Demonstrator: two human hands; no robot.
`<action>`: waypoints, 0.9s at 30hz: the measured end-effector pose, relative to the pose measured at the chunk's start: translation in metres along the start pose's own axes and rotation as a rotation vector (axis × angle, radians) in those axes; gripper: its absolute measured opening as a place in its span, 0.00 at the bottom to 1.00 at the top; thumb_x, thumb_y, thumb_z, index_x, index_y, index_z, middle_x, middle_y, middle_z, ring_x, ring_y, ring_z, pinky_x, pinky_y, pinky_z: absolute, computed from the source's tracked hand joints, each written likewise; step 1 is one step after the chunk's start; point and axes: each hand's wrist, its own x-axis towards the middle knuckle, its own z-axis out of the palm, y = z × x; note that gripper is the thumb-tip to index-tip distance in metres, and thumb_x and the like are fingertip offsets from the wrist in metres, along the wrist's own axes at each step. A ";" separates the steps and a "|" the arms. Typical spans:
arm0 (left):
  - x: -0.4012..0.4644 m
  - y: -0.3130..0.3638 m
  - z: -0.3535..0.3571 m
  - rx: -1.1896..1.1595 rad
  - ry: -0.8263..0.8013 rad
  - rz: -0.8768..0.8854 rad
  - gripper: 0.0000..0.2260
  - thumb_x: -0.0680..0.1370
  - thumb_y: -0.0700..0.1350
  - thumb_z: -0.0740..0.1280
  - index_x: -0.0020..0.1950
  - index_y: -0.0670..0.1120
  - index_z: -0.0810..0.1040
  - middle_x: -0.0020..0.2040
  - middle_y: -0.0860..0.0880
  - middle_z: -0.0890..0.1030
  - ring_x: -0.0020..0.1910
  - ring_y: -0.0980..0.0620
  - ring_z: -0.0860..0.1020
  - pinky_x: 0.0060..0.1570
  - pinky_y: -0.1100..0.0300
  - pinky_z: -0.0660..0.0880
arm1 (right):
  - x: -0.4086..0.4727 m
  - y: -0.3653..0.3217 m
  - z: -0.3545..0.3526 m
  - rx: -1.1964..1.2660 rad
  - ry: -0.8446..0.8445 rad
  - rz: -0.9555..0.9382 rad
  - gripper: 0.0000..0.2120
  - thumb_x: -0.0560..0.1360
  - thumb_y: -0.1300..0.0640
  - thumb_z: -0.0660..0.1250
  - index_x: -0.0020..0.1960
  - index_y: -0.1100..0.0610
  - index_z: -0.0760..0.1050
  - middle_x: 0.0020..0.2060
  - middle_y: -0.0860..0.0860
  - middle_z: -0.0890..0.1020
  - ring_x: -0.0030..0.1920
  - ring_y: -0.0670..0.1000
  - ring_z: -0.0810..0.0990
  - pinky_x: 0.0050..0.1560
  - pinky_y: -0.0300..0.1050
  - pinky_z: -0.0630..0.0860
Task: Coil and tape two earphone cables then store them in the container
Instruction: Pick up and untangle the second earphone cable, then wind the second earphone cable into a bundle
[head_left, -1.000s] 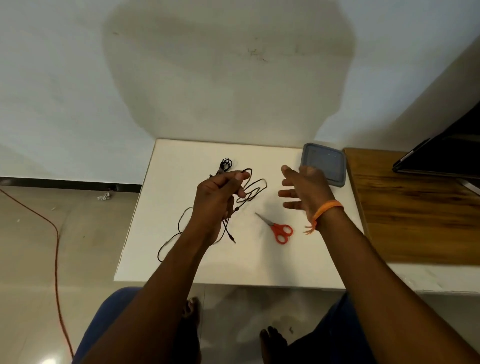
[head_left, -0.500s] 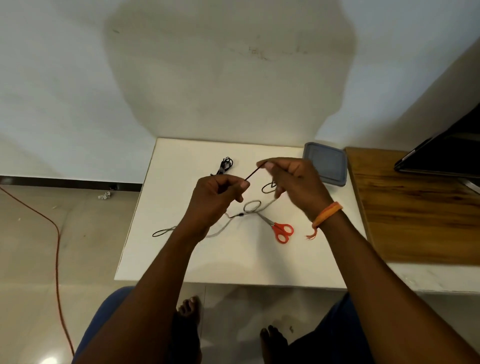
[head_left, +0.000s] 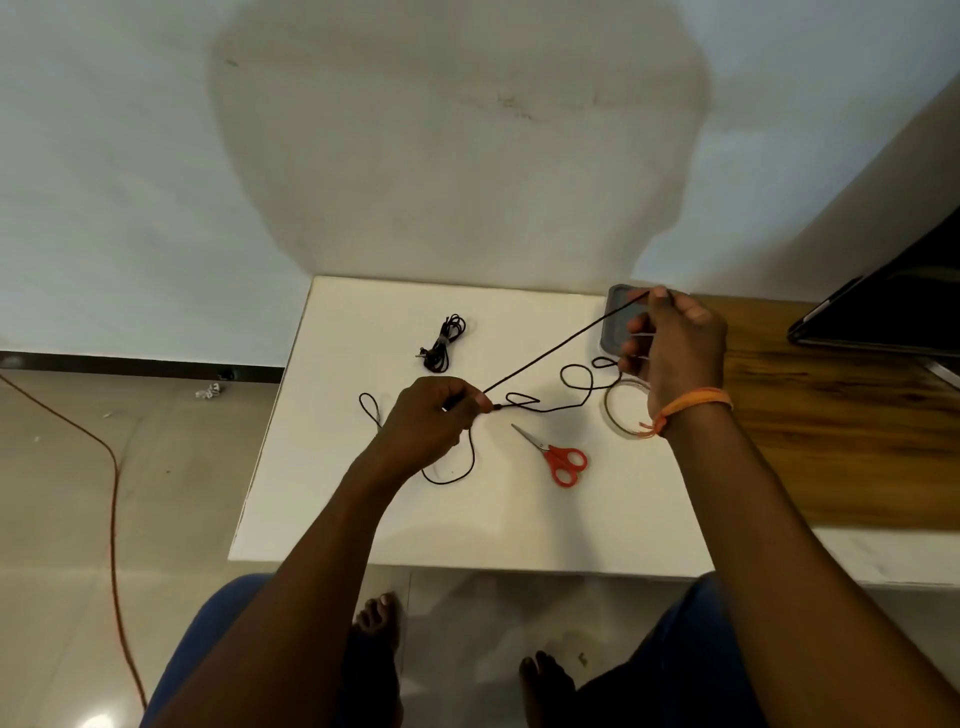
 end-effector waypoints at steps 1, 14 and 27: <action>-0.001 0.000 0.001 0.018 -0.014 0.002 0.09 0.80 0.45 0.65 0.46 0.47 0.84 0.29 0.54 0.73 0.28 0.54 0.69 0.28 0.68 0.65 | 0.001 -0.001 -0.001 -0.005 0.008 0.009 0.12 0.81 0.55 0.59 0.41 0.51 0.77 0.33 0.52 0.77 0.26 0.49 0.73 0.28 0.41 0.72; -0.005 0.022 0.006 -0.489 -0.124 -0.061 0.15 0.81 0.48 0.62 0.37 0.45 0.77 0.29 0.51 0.58 0.25 0.54 0.54 0.28 0.62 0.51 | -0.039 0.023 0.025 -0.747 -0.962 -0.250 0.09 0.78 0.59 0.66 0.57 0.55 0.80 0.51 0.50 0.84 0.46 0.46 0.82 0.51 0.41 0.77; -0.020 0.032 0.019 -0.416 -0.660 -0.328 0.10 0.82 0.48 0.59 0.53 0.45 0.76 0.26 0.51 0.60 0.23 0.56 0.53 0.25 0.65 0.49 | -0.043 0.018 0.027 -0.517 -0.783 -0.421 0.03 0.71 0.59 0.74 0.44 0.58 0.84 0.35 0.52 0.85 0.34 0.46 0.82 0.34 0.36 0.77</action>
